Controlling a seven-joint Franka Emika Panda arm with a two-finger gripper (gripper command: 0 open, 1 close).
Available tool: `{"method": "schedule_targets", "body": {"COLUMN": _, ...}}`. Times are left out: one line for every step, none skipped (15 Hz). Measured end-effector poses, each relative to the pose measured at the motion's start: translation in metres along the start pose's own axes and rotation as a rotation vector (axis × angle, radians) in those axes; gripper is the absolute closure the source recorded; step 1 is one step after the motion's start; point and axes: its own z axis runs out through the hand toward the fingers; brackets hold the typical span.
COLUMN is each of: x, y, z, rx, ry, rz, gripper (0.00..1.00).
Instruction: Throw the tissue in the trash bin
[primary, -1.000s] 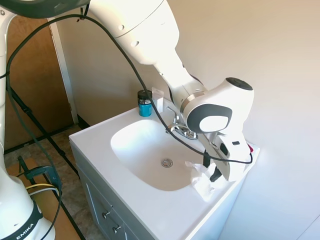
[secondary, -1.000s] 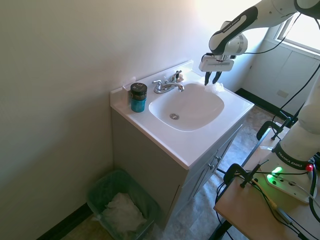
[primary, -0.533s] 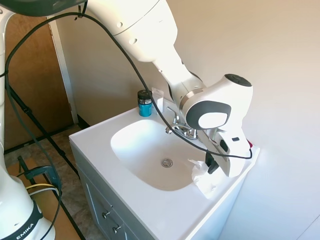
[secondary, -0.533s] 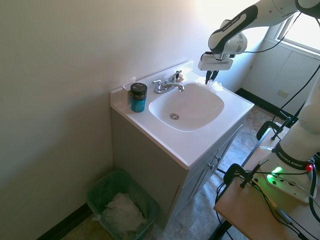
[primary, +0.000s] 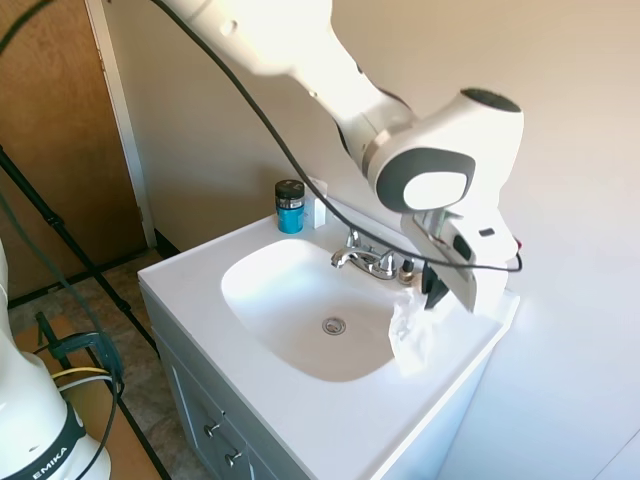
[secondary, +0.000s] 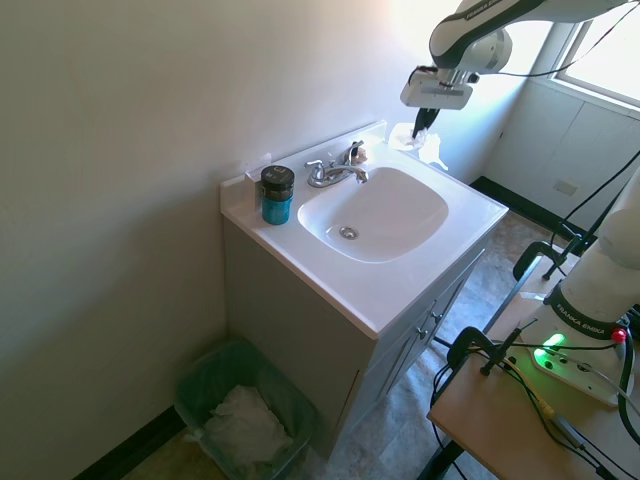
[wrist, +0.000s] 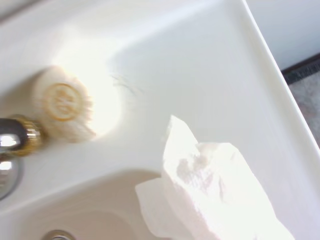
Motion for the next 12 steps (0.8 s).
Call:
{"method": "schedule_targets", "body": {"x": -0.021, "y": -0.013, "z": -0.022, "rx": 0.018, "ry": 0.01, "rz": -0.03, "gripper": 1.0}}
{"method": "schedule_targets", "body": {"x": -0.047, "y": -0.025, "z": -0.04, "rx": 0.03, "ry": 0.023, "rz": -0.06, "gripper": 1.0}}
{"method": "schedule_targets", "body": {"x": -0.078, "y": -0.039, "z": -0.056, "rx": 0.041, "ry": 0.038, "rz": -0.087, "gripper": 1.0}}
{"method": "schedule_targets", "body": {"x": -0.111, "y": -0.052, "z": -0.068, "rx": 0.051, "ry": 0.048, "rz": -0.117, "gripper": 1.0}}
{"method": "schedule_targets", "body": {"x": -0.148, "y": -0.065, "z": -0.079, "rx": 0.057, "ry": 0.056, "rz": -0.149, "gripper": 1.0}}
{"method": "schedule_targets", "body": {"x": -0.184, "y": -0.076, "z": -0.088, "rx": 0.061, "ry": 0.061, "rz": -0.184, "gripper": 1.0}}
{"method": "schedule_targets", "body": {"x": -0.223, "y": -0.089, "z": -0.093, "rx": 0.067, "ry": 0.067, "rz": -0.222, "gripper": 1.0}}
{"method": "schedule_targets", "body": {"x": -0.262, "y": -0.1, "z": -0.094, "rx": 0.069, "ry": 0.068, "rz": -0.262, "gripper": 1.0}}
{"method": "schedule_targets", "body": {"x": -0.303, "y": -0.108, "z": -0.091, "rx": 0.066, "ry": 0.067, "rz": -0.301, "gripper": 1.0}}
{"method": "schedule_targets", "body": {"x": -0.343, "y": -0.114, "z": -0.085, "rx": 0.057, "ry": 0.066, "rz": -0.337, "gripper": 1.0}}
{"method": "schedule_targets", "body": {"x": -0.385, "y": -0.118, "z": -0.076, "rx": 0.045, "ry": 0.063, "rz": -0.373, "gripper": 1.0}}
{"method": "schedule_targets", "body": {"x": -0.421, "y": -0.12, "z": -0.066, "rx": 0.032, "ry": 0.06, "rz": -0.403, "gripper": 1.0}}
